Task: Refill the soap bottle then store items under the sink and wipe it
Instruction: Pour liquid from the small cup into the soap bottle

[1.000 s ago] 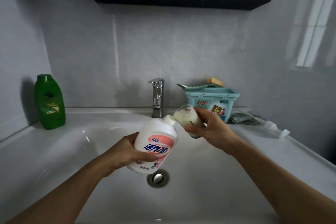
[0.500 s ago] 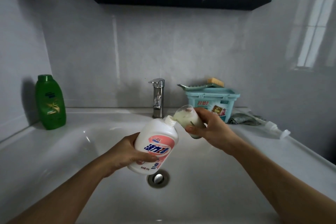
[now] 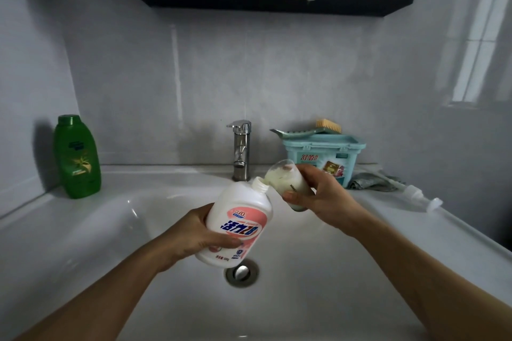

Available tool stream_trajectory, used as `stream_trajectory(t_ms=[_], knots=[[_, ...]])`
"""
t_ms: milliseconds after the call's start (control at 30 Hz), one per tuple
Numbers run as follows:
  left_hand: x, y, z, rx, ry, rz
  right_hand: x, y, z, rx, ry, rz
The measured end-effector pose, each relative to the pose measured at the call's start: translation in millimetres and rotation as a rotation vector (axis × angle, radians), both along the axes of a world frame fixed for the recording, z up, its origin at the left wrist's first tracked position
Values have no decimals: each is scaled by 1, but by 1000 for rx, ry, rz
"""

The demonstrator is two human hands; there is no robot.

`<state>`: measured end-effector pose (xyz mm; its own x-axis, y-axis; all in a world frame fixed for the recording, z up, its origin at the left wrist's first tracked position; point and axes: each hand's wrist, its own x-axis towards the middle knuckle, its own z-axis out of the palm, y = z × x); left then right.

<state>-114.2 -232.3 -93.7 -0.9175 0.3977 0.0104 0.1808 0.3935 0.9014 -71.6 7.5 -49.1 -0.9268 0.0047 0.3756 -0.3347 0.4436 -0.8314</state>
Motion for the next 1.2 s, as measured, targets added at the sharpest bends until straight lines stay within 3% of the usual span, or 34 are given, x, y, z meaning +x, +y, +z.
stream_trajectory(t_ms=[1200], knots=[[1,2,-3,-33,-51,-21,1,-2,6,13,46,8]])
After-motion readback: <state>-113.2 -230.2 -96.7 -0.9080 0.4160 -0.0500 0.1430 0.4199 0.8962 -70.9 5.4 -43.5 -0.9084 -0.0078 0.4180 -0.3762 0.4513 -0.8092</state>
